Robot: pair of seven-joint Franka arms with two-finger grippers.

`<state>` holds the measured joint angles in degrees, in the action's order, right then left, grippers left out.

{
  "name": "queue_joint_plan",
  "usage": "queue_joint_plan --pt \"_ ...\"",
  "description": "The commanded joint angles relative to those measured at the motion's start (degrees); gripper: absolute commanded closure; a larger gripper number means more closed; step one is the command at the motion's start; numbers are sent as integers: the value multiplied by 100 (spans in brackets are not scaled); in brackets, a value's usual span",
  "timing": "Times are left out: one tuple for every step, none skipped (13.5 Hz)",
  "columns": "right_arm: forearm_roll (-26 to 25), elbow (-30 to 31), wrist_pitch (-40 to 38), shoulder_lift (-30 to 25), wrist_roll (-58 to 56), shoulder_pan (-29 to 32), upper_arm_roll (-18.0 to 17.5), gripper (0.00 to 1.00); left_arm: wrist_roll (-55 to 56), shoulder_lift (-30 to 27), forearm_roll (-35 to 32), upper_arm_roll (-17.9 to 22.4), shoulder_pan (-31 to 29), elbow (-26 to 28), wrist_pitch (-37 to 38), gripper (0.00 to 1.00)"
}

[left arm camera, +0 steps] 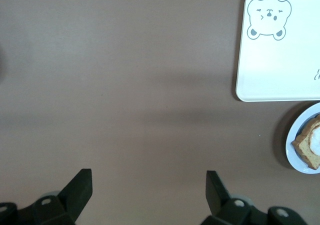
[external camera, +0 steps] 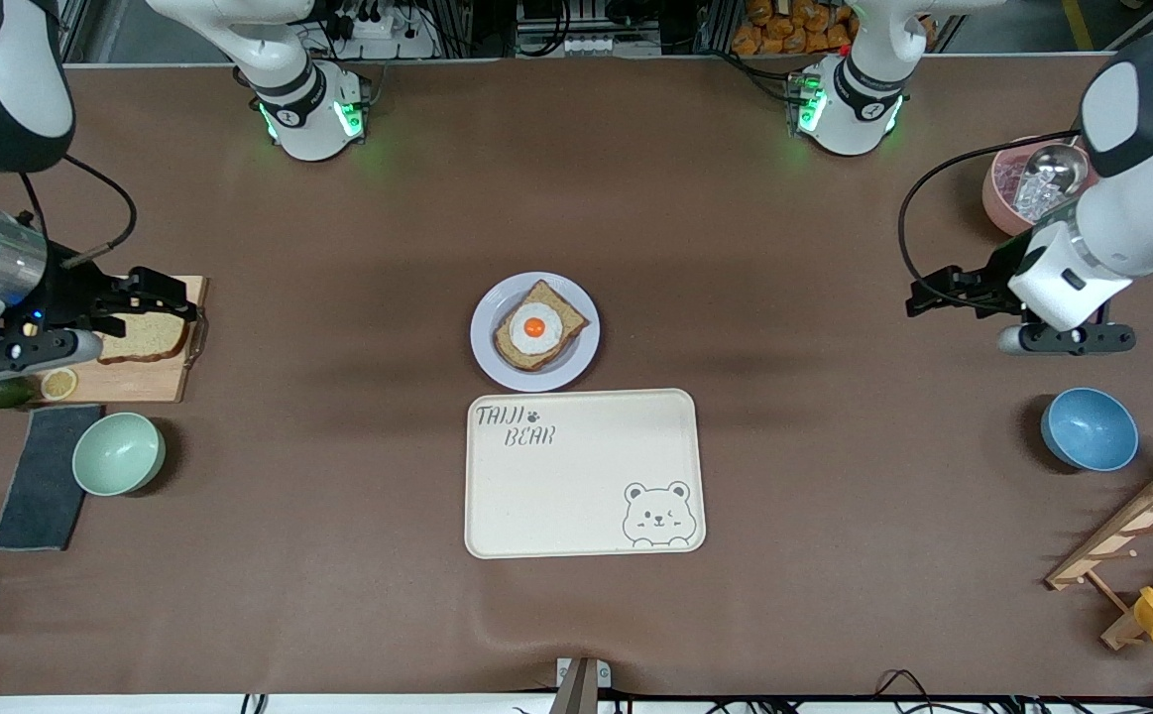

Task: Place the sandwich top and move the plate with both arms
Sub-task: 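Move the right gripper to the bread slice while the left gripper advances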

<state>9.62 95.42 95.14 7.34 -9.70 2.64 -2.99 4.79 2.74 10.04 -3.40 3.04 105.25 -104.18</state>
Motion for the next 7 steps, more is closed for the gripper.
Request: queue_joint_plan --pt "339 135 39 74 -23 -35 27 0 101 33 95 -143 21 145 -252 0" --pt "339 178 39 83 -23 -27 27 0 101 130 278 -187 48 136 -269 0" --pt "339 188 74 135 -23 -9 18 0 101 218 549 -196 57 144 -339 0" --pt "339 196 144 170 -31 17 27 0 101 314 665 -205 57 144 -383 0" --pt "304 214 197 197 -31 17 36 0 101 376 666 -240 74 144 -410 0" --pt "234 223 285 206 -31 -9 53 0 101 429 666 -292 83 144 -445 0" --pt "-10 214 381 206 -31 8 53 0 101 464 684 -293 83 144 -471 0"
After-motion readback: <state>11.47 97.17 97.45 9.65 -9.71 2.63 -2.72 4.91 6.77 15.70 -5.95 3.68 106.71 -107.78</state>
